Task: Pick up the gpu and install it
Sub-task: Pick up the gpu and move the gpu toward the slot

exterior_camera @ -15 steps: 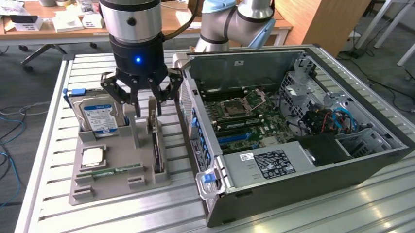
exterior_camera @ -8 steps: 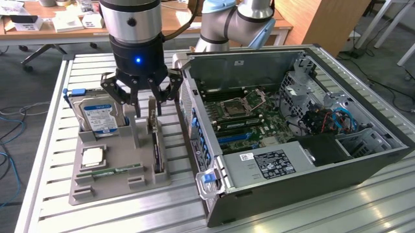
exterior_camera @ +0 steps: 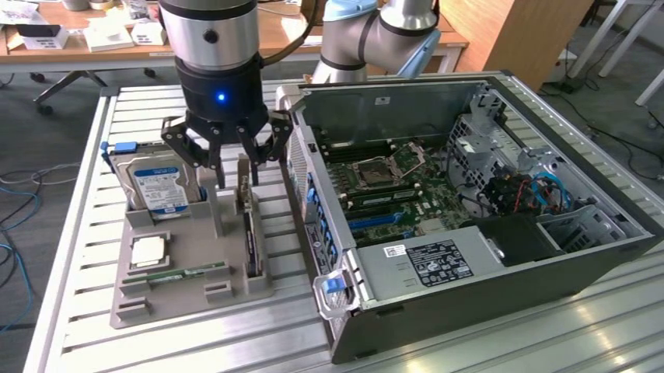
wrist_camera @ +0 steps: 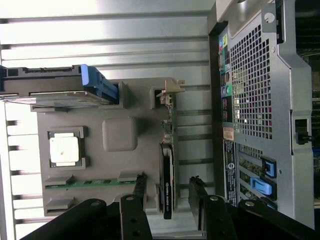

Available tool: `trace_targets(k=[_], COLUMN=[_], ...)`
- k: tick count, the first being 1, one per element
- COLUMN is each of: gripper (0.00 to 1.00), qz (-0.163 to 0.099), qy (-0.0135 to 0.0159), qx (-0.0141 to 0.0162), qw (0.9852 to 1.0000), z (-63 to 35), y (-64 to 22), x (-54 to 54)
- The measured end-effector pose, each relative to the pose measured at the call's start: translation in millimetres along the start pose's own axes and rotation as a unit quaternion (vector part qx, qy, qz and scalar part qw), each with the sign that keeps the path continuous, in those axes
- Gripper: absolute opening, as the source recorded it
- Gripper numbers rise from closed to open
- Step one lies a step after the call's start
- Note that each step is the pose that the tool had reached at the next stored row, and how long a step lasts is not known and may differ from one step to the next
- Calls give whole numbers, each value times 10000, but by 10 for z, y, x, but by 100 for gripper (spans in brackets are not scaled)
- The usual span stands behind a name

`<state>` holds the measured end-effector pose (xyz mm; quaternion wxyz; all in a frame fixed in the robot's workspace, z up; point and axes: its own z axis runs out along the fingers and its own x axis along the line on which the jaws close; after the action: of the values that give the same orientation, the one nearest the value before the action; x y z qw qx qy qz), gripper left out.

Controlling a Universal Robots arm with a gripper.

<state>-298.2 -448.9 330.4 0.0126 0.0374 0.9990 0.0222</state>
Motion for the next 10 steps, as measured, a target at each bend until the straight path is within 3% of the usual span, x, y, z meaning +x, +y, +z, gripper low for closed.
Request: trace_targets(k=[10], gripper=[47], qz=[0], qy=[1], qx=[1], qw=[10000], z=[84], y=[-4], x=[2])
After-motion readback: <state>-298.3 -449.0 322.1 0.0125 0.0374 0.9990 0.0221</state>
